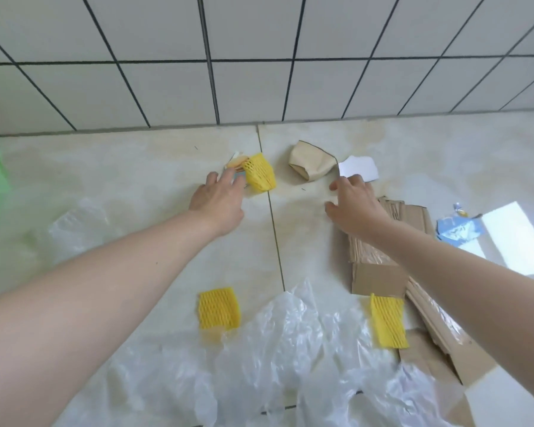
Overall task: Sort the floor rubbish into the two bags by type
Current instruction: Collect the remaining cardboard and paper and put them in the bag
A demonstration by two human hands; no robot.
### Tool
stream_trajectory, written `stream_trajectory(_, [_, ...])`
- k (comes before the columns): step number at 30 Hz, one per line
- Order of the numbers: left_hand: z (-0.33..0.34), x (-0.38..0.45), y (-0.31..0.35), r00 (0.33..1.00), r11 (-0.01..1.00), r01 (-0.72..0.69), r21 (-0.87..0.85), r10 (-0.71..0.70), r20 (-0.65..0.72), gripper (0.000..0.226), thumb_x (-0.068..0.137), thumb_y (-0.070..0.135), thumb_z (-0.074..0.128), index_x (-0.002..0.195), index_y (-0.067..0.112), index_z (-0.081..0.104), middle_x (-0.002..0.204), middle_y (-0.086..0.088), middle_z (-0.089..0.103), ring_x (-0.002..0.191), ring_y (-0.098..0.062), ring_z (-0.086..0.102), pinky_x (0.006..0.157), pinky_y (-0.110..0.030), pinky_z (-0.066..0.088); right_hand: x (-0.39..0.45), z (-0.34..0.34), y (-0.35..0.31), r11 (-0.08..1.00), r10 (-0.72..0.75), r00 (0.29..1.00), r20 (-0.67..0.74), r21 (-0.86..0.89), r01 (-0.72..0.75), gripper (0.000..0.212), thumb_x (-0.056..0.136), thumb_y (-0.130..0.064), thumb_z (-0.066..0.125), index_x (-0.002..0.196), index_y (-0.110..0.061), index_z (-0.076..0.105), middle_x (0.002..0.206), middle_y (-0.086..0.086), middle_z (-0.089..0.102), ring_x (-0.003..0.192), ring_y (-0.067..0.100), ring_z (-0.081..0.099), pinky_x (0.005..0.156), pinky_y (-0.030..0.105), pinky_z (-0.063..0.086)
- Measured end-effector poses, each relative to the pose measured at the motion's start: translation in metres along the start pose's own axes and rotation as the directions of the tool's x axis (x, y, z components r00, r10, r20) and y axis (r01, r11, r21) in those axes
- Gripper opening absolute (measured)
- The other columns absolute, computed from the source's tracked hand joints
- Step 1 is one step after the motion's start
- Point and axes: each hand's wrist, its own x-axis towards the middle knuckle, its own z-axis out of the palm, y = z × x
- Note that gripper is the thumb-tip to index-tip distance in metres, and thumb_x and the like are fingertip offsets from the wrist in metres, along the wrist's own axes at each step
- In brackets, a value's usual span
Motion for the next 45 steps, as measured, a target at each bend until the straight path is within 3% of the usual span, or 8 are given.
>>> stream_trajectory(7, [-0.002,0.051,-0.008,0.993,0.996,-0.086,-0.025,0.088,0.085,0.083,0.087,0.020,0.054,0.152,0.031,0.004,0.161,0.006,-0.001,0.148,-0.029,0.002,0.116,-0.044,0.021,0.053,-0.005,-0.019,0.999,-0.048,0.997,-0.062,0.022,0.049,0.066,0.090,-0.043,0.053,0.142,-0.010,0.028,0.144,0.016,0.029,0.130,0.037,0.028,0.103,0.042,0.033])
stream_trajectory(14, [0.004,0.061,-0.018,0.994,0.988,-0.095,-0.118,0.100,0.040,0.083,0.087,0.023,0.058,0.152,0.025,0.007,0.148,-0.006,0.035,0.136,-0.032,0.029,0.106,-0.044,0.035,0.083,0.008,-0.023,1.000,-0.001,0.999,0.050,-0.013,0.002,0.073,0.081,-0.070,0.027,0.133,-0.020,0.041,0.128,0.010,0.044,0.122,0.038,0.034,0.099,0.044,0.031])
stream_trajectory(20, [0.013,0.037,-0.031,0.994,0.994,-0.084,0.076,0.089,-0.057,0.070,0.081,0.007,0.051,0.145,0.020,0.026,0.127,-0.005,0.042,0.109,-0.034,0.040,0.085,-0.042,0.046,0.059,0.024,-0.027,1.000,-0.009,1.000,0.000,0.015,0.009,0.033,0.085,-0.039,0.050,0.112,-0.021,0.048,0.114,0.011,0.048,0.108,0.032,0.038,0.090,0.038,0.030])
stream_trajectory(28, [0.031,-0.009,-0.039,0.988,0.999,0.001,0.052,0.007,-0.154,0.039,0.086,0.003,0.050,0.125,0.008,0.047,0.113,-0.011,0.047,0.103,-0.036,0.045,0.071,-0.046,0.048,0.019,0.031,-0.034,0.829,0.148,0.970,0.192,0.511,-0.227,0.081,0.080,-0.026,0.072,0.144,-0.019,0.022,0.125,0.009,0.047,0.117,0.026,0.046,0.082,0.030,0.043])
stream_trajectory(34, [0.022,-0.037,-0.032,0.983,0.997,0.066,-0.047,-0.073,-0.171,0.027,0.090,0.011,0.050,0.118,0.012,0.053,0.116,-0.009,0.053,0.098,-0.037,0.057,0.073,-0.043,0.046,-0.007,0.029,-0.027,0.813,0.056,0.968,0.246,0.551,-0.186,0.037,0.079,-0.018,0.073,0.115,-0.010,0.065,0.074,-0.005,0.055,0.062,0.006,0.049,0.050,0.016,0.036])
stream_trajectory(37, [0.010,-0.045,-0.018,0.953,0.985,0.062,-0.163,-0.107,-0.282,0.017,0.089,0.018,0.051,0.103,0.011,0.058,0.107,-0.008,0.060,0.087,-0.040,0.059,0.071,-0.041,0.048,-0.019,0.019,-0.011,0.771,0.053,0.970,0.239,0.608,-0.192,0.013,0.081,-0.014,0.071,0.094,-0.012,0.071,0.066,-0.004,0.052,0.061,0.010,0.049,0.053,0.018,0.036])
stream_trajectory(41, [0.004,-0.050,0.019,0.937,0.866,0.118,-0.486,-0.259,-0.235,0.019,0.083,0.036,0.051,0.084,0.017,0.056,0.086,-0.011,0.066,0.080,-0.037,0.064,0.071,-0.040,0.052,-0.035,-0.002,0.024,0.561,0.174,0.962,0.212,0.781,-0.273,0.017,0.084,-0.004,0.061,0.071,-0.013,0.062,0.076,0.006,0.059,0.078,0.022,0.056,0.069,0.031,0.045])
stream_trajectory(45, [0.010,-0.054,0.076,0.949,0.547,0.219,-0.808,-0.312,0.046,0.023,0.080,0.031,0.055,0.073,0.009,0.051,0.082,-0.013,0.067,0.061,-0.028,0.071,0.057,-0.048,0.059,-0.042,-0.021,0.080,0.425,0.429,0.890,0.155,0.834,-0.351,0.013,0.083,-0.018,0.059,0.071,-0.012,0.059,0.086,0.015,0.057,0.078,0.026,0.055,0.067,0.040,0.046])
